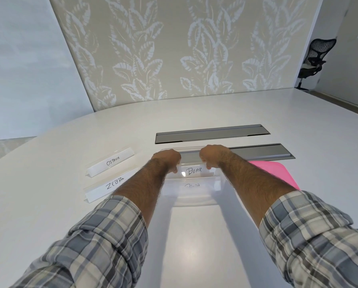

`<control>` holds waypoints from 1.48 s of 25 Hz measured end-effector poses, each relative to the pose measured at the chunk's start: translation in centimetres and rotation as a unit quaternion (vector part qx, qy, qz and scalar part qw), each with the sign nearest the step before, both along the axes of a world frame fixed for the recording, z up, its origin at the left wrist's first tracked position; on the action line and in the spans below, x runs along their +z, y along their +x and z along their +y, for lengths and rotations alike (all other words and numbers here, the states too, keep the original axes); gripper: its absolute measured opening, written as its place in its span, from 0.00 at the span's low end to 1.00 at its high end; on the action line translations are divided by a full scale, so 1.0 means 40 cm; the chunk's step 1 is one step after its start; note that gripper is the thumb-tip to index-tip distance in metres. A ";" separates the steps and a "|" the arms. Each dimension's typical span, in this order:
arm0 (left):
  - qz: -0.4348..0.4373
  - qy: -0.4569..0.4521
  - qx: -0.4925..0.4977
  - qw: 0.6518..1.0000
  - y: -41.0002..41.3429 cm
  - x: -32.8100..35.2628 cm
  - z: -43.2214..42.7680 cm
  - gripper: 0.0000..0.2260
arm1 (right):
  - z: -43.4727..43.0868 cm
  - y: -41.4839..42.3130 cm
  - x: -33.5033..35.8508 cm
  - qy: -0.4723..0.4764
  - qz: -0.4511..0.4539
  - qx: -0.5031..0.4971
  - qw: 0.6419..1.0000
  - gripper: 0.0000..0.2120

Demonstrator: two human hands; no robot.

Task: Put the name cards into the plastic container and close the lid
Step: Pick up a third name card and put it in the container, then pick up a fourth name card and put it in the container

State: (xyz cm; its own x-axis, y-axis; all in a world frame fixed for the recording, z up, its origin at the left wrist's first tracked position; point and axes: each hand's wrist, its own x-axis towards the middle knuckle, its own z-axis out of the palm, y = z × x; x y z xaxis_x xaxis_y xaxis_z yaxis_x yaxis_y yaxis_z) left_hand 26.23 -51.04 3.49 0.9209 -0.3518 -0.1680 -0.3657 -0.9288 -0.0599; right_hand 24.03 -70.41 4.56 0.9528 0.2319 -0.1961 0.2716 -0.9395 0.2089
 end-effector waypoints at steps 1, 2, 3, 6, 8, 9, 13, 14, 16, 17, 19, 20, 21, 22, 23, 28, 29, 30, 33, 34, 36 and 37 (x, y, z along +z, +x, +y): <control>0.001 0.001 -0.001 1.000 0.001 -0.003 0.001 0.15 | 0.000 0.000 -0.002 -0.002 0.001 0.000 1.000 0.13; 0.002 0.002 -0.002 1.000 0.003 -0.005 0.003 0.15 | 0.001 0.001 -0.002 -0.003 0.000 0.001 1.000 0.13; 0.002 0.004 -0.002 1.000 0.005 -0.007 0.005 0.15 | 0.002 0.002 -0.003 -0.004 0.000 0.001 1.000 0.13; 0.000 0.012 -0.004 1.000 0.008 -0.011 0.010 0.14 | 0.008 0.005 -0.009 -0.004 0.002 0.002 1.000 0.13; -0.001 0.017 -0.009 1.000 0.008 -0.010 0.013 0.14 | 0.011 0.008 -0.016 -0.005 0.002 0.003 1.000 0.14; -0.001 0.018 -0.010 1.000 0.008 -0.011 0.014 0.15 | 0.012 0.009 -0.019 -0.007 0.002 0.004 1.000 0.14; -0.010 0.020 -0.012 1.000 0.004 -0.011 0.016 0.15 | 0.012 0.014 -0.023 -0.013 -0.001 0.008 1.000 0.12; -0.014 0.023 -0.015 1.000 0.002 -0.011 0.016 0.14 | 0.012 0.014 -0.023 -0.016 -0.002 0.008 1.000 0.12; -0.020 0.020 -0.022 0.999 -0.001 -0.009 0.019 0.14 | 0.012 0.012 -0.021 -0.019 -0.003 0.007 1.000 0.11; -0.018 0.013 -0.022 1.000 -0.002 -0.008 0.023 0.14 | 0.012 0.010 -0.020 -0.018 -0.003 0.005 1.000 0.11; -0.013 -0.009 -0.019 1.000 -0.005 0.000 0.033 0.15 | 0.012 0.008 -0.019 -0.016 -0.008 0.002 1.000 0.10; -0.012 -0.022 -0.018 1.000 -0.007 0.008 0.040 0.14 | 0.012 0.007 -0.015 -0.015 -0.013 0.001 1.000 0.10; -0.013 -0.039 -0.017 0.999 -0.011 0.017 0.045 0.12 | 0.013 0.004 -0.009 -0.011 -0.018 -0.001 1.000 0.10; -0.018 -0.058 -0.017 0.998 -0.016 0.026 0.050 0.11 | 0.013 0.002 0.000 -0.006 -0.023 -0.002 1.000 0.09; -0.027 -0.079 -0.017 0.996 -0.024 0.038 0.056 0.10 | 0.014 -0.002 0.013 0.001 -0.027 -0.004 1.000 0.09; -0.133 -0.124 -0.018 0.983 -0.072 0.107 0.112 0.12 | 0.046 -0.033 0.088 0.034 -0.060 0.001 0.998 0.10; -0.142 -0.128 -0.015 0.981 -0.080 0.119 0.131 0.12 | 0.060 -0.041 0.100 0.045 -0.065 0.003 0.997 0.11; -0.146 -0.131 -0.008 0.980 -0.089 0.133 0.155 0.13 | 0.078 -0.049 0.113 0.054 -0.068 0.006 0.996 0.11; -0.156 -0.131 0.014 0.979 -0.116 0.167 0.228 0.15 | 0.136 -0.071 0.148 0.068 -0.074 0.023 0.995 0.12; -0.163 -0.130 0.022 0.978 -0.126 0.177 0.254 0.15 | 0.156 -0.075 0.157 0.072 -0.079 0.029 0.994 0.13; -0.179 -0.129 0.041 0.975 -0.152 0.197 0.309 0.16 | 0.203 -0.083 0.176 0.080 -0.088 0.040 0.992 0.15; -0.184 -0.130 0.051 0.973 -0.164 0.205 0.336 0.17 | 0.226 -0.087 0.185 0.085 -0.090 0.046 0.991 0.16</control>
